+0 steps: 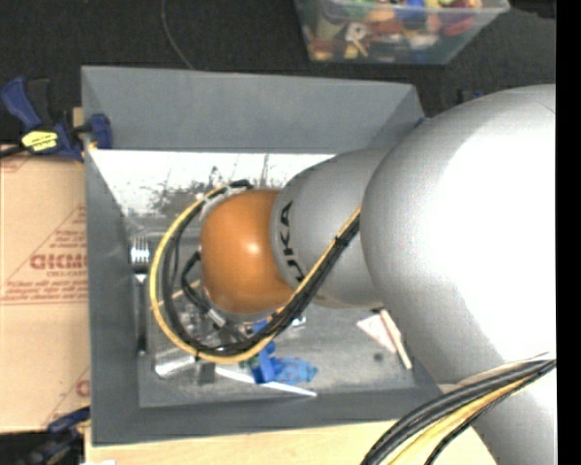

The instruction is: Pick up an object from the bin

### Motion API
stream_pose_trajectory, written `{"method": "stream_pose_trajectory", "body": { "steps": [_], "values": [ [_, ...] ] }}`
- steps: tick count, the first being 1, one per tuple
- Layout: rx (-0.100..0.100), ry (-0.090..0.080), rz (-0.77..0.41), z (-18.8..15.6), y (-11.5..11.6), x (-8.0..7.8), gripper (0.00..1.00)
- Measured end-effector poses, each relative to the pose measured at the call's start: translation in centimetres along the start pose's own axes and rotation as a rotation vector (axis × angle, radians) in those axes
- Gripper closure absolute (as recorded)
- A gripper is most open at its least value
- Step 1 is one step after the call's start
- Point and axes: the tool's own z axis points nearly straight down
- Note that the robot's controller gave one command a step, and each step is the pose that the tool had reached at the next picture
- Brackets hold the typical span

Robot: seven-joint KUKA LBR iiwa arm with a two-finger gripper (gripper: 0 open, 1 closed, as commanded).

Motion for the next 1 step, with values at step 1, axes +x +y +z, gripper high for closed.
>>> {"method": "stream_pose_trajectory", "body": {
  "steps": [1],
  "values": [
    [-0.001, -0.002, 0.002, -0.41, -0.03, -0.01, 1.0]
  ]
}}
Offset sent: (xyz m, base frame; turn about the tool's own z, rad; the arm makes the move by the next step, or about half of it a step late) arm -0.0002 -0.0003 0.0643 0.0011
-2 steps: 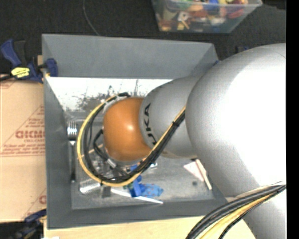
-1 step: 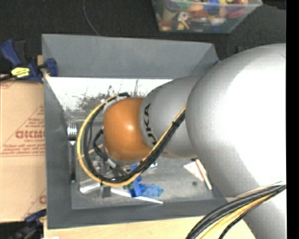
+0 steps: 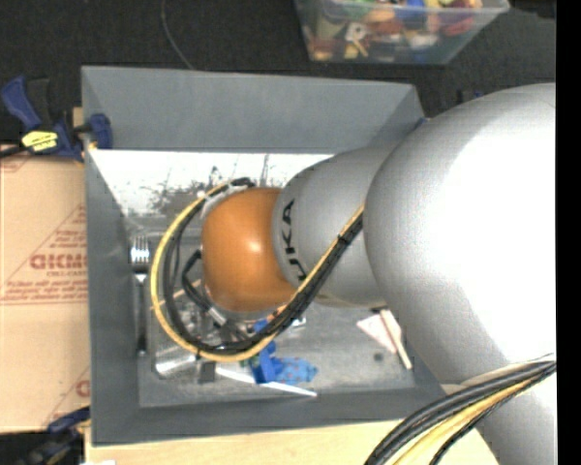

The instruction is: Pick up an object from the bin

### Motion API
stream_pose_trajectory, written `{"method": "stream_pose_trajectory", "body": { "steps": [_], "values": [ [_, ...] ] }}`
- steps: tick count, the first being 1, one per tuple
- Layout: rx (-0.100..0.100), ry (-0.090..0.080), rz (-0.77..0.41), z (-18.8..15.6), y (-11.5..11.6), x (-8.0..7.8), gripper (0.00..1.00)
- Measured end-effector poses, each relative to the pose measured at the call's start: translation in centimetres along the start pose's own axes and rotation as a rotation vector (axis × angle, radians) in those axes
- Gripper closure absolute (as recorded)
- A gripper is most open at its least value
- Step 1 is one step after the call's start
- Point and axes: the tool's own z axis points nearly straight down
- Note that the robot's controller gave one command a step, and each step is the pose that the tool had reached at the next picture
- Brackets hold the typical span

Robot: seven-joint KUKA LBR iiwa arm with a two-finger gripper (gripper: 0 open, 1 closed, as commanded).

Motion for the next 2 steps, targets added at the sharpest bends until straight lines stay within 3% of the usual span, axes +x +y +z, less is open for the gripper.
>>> {"method": "stream_pose_trajectory", "body": {
  "steps": [1, 2],
  "values": [
    [0.002, 0.008, 0.001, -2.0, -0.1, 0.2, 1.0],
    [0.0, 0.001, 0.003, -4.7, 0.0, 0.0, 1.0]
  ]
}}
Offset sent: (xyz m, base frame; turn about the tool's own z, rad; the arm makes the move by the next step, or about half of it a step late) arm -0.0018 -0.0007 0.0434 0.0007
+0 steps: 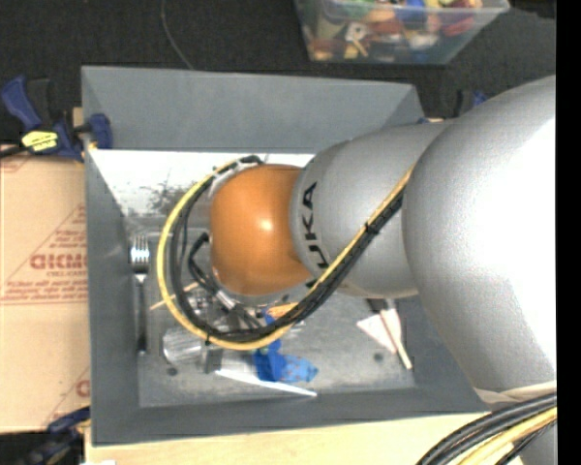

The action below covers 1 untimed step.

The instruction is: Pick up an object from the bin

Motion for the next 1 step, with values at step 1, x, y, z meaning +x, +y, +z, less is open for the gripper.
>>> {"method": "stream_pose_trajectory", "body": {
  "steps": [1],
  "values": [
    [0.002, 0.012, 0.001, -2.08, -0.08, 0.28, 1.0]
  ]
}}
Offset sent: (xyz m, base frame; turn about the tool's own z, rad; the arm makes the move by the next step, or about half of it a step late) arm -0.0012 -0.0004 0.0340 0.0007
